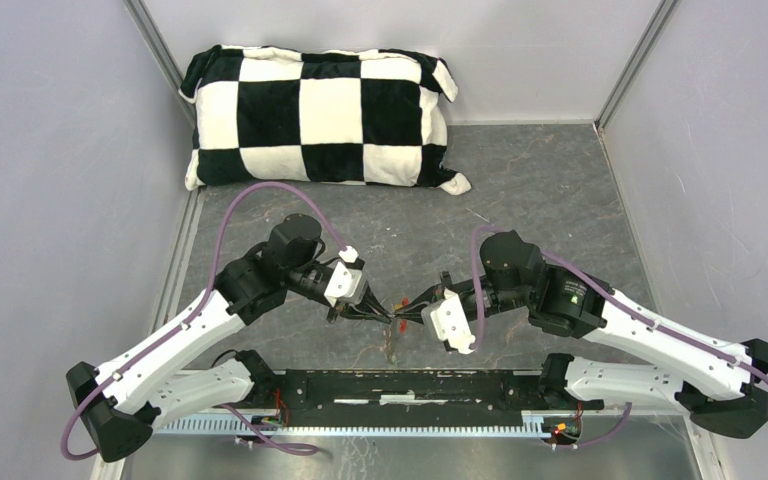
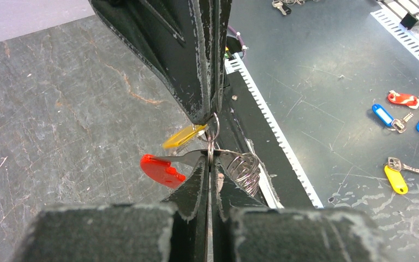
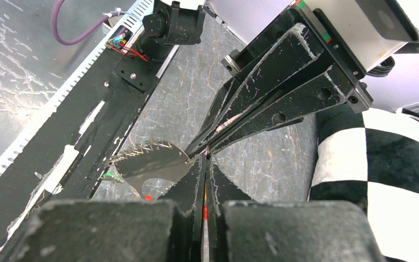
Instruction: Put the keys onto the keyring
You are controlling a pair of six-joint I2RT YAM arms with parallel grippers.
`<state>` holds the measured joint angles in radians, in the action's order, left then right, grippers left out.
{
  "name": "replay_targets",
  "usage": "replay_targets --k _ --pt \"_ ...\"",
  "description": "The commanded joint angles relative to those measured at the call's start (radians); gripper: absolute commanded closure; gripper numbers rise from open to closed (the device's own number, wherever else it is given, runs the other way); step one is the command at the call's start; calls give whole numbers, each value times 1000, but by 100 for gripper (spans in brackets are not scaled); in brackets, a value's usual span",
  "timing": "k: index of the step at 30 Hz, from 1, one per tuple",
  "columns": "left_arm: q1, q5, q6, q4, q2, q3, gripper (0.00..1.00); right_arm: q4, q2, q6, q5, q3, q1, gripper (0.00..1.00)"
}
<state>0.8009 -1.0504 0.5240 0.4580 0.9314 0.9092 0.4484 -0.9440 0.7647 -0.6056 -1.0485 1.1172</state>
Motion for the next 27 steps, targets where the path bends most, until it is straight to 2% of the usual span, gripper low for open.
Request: replay_targets --k 1,13,27 --pt "3 -23 64 9 -6 28 98 -47 -5 -4 -19 9 0 100" --pt "3 -44 90 25 -17 34 98 -1 52 8 83 44 -2 100" --pt "3 -51 52 -1 -8 40 98 28 41 28 13 44 -2 100"
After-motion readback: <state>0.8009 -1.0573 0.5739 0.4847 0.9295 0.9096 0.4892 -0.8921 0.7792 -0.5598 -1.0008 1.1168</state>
